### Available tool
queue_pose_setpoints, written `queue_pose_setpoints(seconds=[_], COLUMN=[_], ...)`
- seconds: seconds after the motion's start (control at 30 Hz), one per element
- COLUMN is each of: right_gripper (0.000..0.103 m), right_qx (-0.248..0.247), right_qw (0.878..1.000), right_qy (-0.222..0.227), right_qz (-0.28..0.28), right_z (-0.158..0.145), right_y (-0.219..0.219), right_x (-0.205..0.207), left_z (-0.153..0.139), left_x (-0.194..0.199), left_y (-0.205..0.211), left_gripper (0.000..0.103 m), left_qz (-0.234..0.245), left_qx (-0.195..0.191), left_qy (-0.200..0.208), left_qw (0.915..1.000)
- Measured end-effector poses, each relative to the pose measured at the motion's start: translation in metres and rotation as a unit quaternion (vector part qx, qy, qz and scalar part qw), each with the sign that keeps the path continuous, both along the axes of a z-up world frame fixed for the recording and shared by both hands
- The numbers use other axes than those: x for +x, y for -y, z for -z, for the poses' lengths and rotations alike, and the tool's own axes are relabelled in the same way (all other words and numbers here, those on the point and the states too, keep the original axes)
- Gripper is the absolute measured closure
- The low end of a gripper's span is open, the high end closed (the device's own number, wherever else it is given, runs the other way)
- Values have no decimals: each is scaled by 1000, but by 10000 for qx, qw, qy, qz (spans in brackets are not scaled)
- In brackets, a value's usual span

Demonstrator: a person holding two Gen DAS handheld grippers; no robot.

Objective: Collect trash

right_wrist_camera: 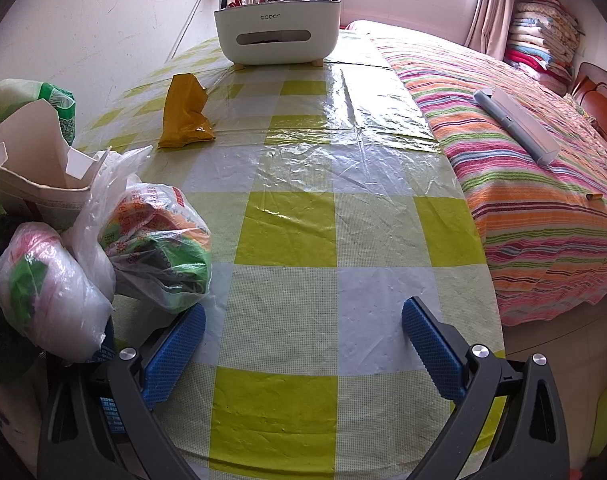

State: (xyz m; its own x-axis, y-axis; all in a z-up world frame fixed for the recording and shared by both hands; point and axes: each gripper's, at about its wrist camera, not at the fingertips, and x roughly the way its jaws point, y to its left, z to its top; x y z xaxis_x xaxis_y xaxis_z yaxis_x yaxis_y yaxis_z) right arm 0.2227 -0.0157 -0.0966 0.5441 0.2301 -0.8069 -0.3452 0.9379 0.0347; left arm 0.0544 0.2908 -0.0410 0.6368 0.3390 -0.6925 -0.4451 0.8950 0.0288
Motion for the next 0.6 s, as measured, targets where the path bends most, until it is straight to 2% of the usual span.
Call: queue_pose_setpoints(seconds=[0.3, 0.6], right_gripper=[7, 7], right_qx=[0, 0], right_qw=[10000, 10000], right_qy=[-1, -1], right_qz=[0, -1], right_z=[0, 0], right_y=[0, 0], right_x=[-1, -1], left_z=[-32, -53], left_x=[-26, -34], left_y=[32, 70], left_gripper=[7, 7], left_qz=[185, 564], left_qx=[351, 303], left_qy=[230, 340], left_qw=[9989, 9974])
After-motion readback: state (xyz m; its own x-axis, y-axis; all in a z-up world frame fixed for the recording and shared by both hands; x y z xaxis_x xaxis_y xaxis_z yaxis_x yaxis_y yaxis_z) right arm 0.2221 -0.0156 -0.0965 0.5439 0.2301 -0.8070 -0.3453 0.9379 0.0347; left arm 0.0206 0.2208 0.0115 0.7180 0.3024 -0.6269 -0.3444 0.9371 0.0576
